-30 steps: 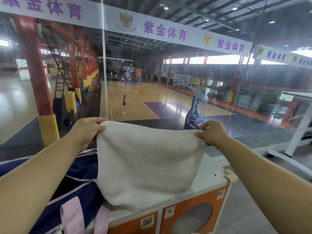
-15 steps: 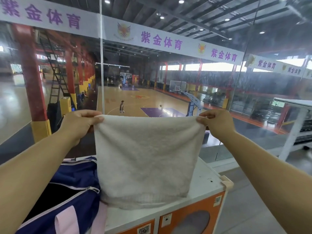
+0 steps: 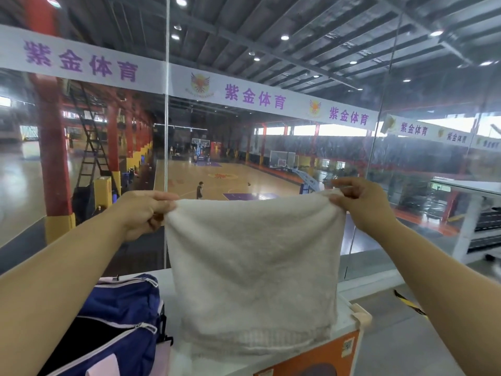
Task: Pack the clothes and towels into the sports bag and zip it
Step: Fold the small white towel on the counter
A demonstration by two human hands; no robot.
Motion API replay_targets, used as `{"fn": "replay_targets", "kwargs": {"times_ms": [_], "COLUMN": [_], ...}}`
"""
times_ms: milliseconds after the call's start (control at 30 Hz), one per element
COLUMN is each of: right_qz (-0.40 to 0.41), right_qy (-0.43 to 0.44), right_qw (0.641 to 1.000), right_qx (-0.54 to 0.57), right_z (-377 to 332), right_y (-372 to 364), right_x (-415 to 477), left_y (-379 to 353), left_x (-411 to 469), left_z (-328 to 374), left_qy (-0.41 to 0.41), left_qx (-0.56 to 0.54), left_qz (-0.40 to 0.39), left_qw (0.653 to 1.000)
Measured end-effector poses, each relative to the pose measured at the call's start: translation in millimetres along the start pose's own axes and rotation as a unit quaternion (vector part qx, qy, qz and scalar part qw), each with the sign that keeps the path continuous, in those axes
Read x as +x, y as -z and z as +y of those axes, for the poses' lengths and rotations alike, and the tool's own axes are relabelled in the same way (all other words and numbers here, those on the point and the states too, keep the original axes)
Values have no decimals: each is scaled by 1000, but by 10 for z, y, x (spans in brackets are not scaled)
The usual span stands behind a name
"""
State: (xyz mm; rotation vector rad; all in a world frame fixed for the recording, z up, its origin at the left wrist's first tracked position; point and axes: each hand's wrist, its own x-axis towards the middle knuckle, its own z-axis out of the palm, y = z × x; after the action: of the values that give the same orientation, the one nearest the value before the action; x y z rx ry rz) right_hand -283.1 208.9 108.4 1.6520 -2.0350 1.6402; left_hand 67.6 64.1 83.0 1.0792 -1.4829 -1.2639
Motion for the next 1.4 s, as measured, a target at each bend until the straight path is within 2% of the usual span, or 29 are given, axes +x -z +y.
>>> {"fn": "replay_targets", "kwargs": {"times_ms": [167, 367, 500, 800, 1067, 1200, 1333, 1400], "right_qz": [22, 2, -4, 11, 6, -21, -58, -60], "right_qy": [-9, -12, -11, -7, 55, 23, -58, -106], "right_qw": [999, 996, 996, 996, 994, 997, 994, 992], "right_qx": [-42, -90, -90, -84, -97, -64, -75, -21], "right_z": [93, 143, 128, 38, -201, -189, 62, 210], "right_y": [-108, -186, -206, -36, 291, 316, 19, -169], "right_x": [-11, -36, -71, -238, -410, -335, -152, -85], "left_y": [-63, -9, 42, 107, 268, 288, 112, 7], "left_x": [-47, -101, -137, -313, -309, -232, -26, 102], "left_z": [-47, -58, -84, -66, 48, 113, -35, -135], "left_qy": [-11, -75, -118, -195, -283, -262, -211, -175], "left_qx": [2, -13, 82, 290, 361, 361, 445, 430], "left_qz": [-7, 83, 83, 60, 67, 49, 36, 41], "left_qw": [1000, 994, 986, 935, 886, 894, 870, 885]}}
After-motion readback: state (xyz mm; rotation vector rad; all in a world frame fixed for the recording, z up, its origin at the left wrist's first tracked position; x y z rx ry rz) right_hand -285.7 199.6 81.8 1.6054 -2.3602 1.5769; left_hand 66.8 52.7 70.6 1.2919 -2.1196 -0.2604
